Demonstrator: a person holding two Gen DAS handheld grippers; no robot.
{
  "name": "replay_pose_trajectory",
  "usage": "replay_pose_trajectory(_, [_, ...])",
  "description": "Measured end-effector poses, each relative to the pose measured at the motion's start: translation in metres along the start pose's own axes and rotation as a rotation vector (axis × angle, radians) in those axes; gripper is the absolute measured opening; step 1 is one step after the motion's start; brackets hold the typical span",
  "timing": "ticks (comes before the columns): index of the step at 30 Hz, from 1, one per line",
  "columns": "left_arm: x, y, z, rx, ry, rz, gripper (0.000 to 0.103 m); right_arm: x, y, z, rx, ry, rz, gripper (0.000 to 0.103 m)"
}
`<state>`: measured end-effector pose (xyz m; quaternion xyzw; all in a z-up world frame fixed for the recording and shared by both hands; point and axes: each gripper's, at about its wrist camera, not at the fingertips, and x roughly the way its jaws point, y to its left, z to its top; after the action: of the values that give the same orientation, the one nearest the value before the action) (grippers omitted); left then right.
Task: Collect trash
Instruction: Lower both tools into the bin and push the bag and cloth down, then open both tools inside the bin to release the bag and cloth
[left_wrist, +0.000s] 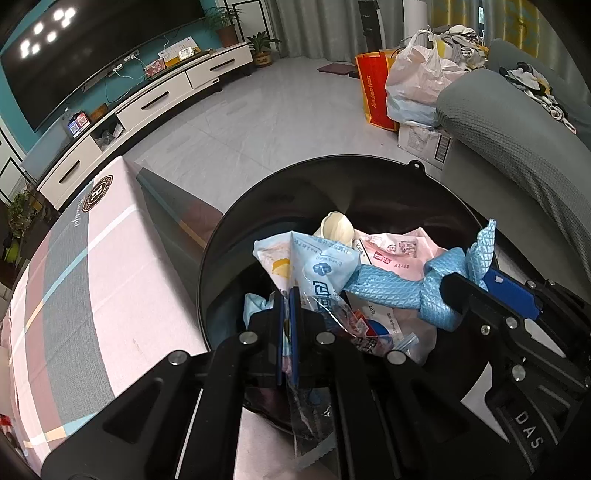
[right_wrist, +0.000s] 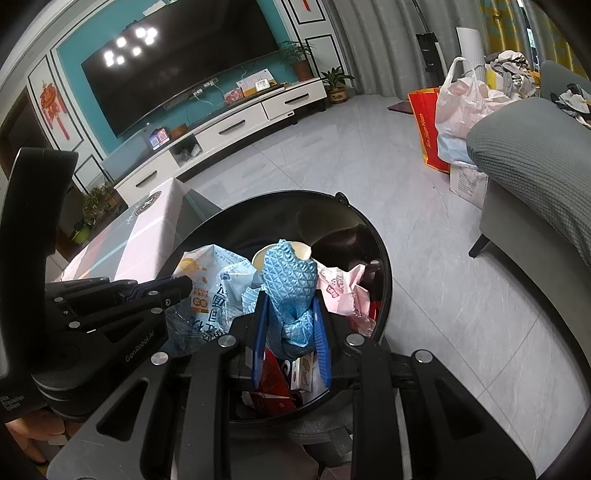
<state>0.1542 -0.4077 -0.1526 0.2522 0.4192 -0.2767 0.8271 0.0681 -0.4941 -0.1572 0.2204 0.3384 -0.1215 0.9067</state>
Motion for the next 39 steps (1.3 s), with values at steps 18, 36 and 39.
replay_pose_trajectory(18, [0.0039, 0.0012, -0.0034, 0.002, 0.012, 0.011, 0.004, 0.0023, 0.0011, -0.0009, 0.000, 0.016, -0.003, 0.025])
replay_pose_trajectory(36, [0.0054, 0.0031, -0.0064, 0.002, 0.021, 0.009, 0.013, 0.0018, 0.0041, 0.0009, 0.002, 0.020, 0.001, 0.028])
replay_pose_trajectory(39, [0.0054, 0.0026, -0.0068, 0.001, 0.023, 0.010, 0.017, 0.0016, 0.0043, 0.0012, 0.002, 0.020, 0.001, 0.028])
